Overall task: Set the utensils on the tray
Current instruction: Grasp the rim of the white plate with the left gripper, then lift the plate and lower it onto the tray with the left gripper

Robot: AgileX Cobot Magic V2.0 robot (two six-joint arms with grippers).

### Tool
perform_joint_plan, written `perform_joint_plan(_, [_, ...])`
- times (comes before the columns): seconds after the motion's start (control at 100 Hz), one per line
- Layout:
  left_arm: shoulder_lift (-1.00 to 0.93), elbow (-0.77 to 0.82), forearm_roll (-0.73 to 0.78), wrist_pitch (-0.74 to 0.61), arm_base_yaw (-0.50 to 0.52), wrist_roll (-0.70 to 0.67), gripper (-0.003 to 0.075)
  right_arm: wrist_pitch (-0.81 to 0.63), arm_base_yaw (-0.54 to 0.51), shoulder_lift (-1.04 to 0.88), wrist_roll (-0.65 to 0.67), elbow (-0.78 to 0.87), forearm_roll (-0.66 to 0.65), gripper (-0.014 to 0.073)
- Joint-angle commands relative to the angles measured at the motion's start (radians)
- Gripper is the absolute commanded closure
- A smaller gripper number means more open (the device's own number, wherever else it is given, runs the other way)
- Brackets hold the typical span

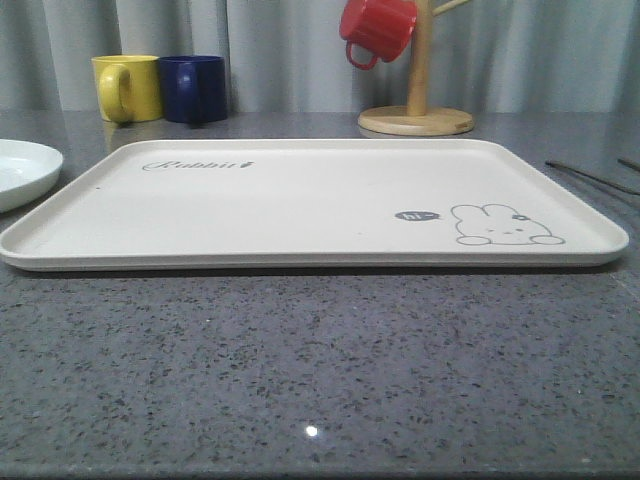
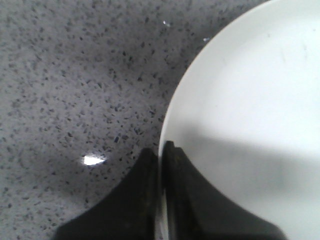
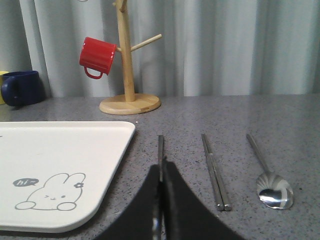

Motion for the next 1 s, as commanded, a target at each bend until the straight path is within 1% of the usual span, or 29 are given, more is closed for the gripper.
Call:
perform_joint_plan(0.0, [-0.104, -0.027, -0.046, -0.029, 0.011, 0.032, 0.0739, -0.083, -0.007, -0.019, -0.008, 0.003, 0.003, 0.0662])
perform_joint_plan(0.26, [-0.219, -0.128, -0.177, 0.032, 0.019, 0.121, 0.0739, -0.083, -0.007, -0.019, -0.008, 0.003, 0.003, 0.0662])
perform_joint_plan(0.43, [-0.221, -0.205, -0.314, 0.105, 0.003, 0.208, 0.0739, -0.083, -0.007, -0.019, -0.008, 0.003, 0.003, 0.0662])
perform_joint_plan(0.53, [-0.217, -0.219, -0.348, 0.114, -0.043, 0.221, 0.0739, -0.083, -0.007, -0.019, -0.008, 0.003, 0.003, 0.0662])
perform_joint_plan(0.69, [-0.18, -0.219, -0.348, 0.113, -0.143, 0.221, 0.074, -0.083, -0.007, -0.019, -0.008, 0.003, 0.003, 0.0662])
perform_joint_plan(0.83, [-0.114, -0.219, -0.353, 0.11, -0.248, 0.221, 0.0739, -0.083, -0.007, -0.019, -0.008, 0.003, 0.003, 0.0662])
perform_joint_plan(0.99, [-0.041, -0.219, -0.376, 0.079, -0.335, 0.221, 0.0739, -0.083, -0.007, -0.019, -0.008, 0.003, 0.003, 0.0662])
